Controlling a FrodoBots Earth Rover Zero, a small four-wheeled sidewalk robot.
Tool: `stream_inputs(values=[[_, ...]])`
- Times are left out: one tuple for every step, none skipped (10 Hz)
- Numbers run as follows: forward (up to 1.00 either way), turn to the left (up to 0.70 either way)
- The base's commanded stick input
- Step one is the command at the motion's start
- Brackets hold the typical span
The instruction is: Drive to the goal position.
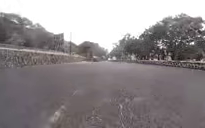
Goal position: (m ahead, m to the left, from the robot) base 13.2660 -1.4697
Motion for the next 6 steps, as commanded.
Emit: stream_inputs(values=[[0.7, 0.0], [0.7, 0.0], [0.7, 0.0], [0.7, 0.0], [0.7, 0.0], [0.7, 0.0]])
